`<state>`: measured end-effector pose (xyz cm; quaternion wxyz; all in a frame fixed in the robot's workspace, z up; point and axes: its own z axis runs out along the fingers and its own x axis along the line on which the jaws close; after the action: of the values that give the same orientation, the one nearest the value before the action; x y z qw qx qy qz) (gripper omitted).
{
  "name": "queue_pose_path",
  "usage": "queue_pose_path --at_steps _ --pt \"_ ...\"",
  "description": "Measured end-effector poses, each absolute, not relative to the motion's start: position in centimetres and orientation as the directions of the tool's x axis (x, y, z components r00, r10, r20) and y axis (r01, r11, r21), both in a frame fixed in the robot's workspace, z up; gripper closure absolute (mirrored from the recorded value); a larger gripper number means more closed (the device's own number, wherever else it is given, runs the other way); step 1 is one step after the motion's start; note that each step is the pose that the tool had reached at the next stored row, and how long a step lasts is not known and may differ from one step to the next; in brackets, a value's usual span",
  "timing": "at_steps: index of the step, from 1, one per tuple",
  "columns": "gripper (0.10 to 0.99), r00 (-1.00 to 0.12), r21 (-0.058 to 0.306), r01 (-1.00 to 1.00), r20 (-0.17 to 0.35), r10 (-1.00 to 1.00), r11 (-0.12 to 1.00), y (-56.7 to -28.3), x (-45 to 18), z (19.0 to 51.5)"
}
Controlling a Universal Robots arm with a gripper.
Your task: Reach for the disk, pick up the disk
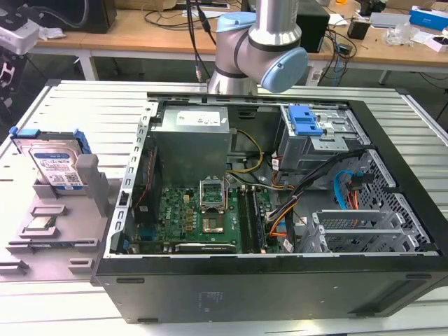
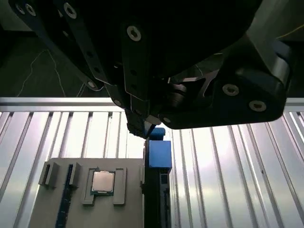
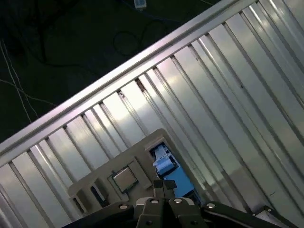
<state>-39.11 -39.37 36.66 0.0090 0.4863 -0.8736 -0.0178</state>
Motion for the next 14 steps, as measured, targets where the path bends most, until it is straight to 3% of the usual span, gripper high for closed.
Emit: queue_pose_path --at_steps 14 --pt "0.980 -0.285 0.042 -0.958 -0.006 -0.958 0.285 -39.37 -39.11 36.66"
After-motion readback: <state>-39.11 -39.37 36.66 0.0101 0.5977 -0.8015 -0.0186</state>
